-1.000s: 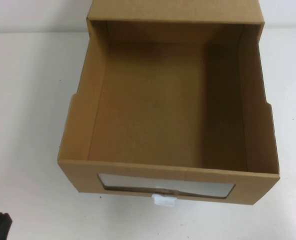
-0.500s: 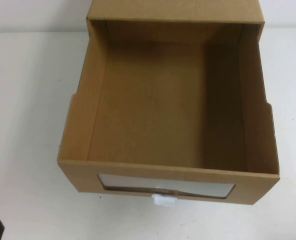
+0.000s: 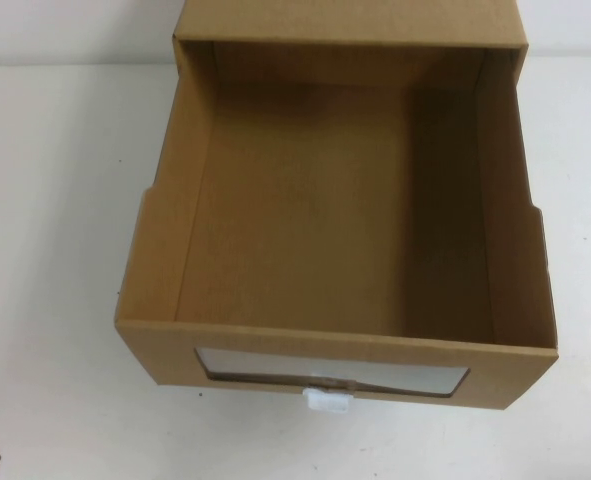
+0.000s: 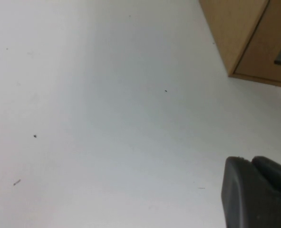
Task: Open the shoe box
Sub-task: 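Pull the top drawer of the cardboard box fully open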
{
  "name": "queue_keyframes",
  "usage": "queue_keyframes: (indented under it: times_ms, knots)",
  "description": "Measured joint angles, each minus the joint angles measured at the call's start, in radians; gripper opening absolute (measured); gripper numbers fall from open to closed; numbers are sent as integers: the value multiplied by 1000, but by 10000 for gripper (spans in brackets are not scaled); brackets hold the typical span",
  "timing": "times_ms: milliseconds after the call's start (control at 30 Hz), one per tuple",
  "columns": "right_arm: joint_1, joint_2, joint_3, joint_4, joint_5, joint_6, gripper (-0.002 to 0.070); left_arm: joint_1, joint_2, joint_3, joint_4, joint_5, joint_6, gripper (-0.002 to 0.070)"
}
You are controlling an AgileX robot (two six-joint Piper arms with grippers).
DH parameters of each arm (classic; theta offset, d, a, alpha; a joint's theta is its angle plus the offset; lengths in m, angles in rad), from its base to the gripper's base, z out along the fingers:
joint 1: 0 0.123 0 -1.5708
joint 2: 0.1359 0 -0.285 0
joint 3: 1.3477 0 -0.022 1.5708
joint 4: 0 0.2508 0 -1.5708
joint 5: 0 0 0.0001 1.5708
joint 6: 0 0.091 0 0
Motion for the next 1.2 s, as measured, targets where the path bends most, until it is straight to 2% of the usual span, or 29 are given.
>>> queue_keyframes:
  times_ms: [200, 433, 533, 1200]
  knots:
    - [0, 0, 0, 0, 0, 0, -18, 4, 0, 0, 7, 0, -4, -3]
    - [0, 0, 0, 0, 0, 2, -18, 128, 0, 0, 9, 0, -6, -3]
    - [0, 0, 0, 0, 0, 2, -18, 151, 0, 0, 9, 0, -6, -3]
    - [0, 0, 0, 0, 0, 2, -18, 152, 0, 0, 9, 0, -6, -3]
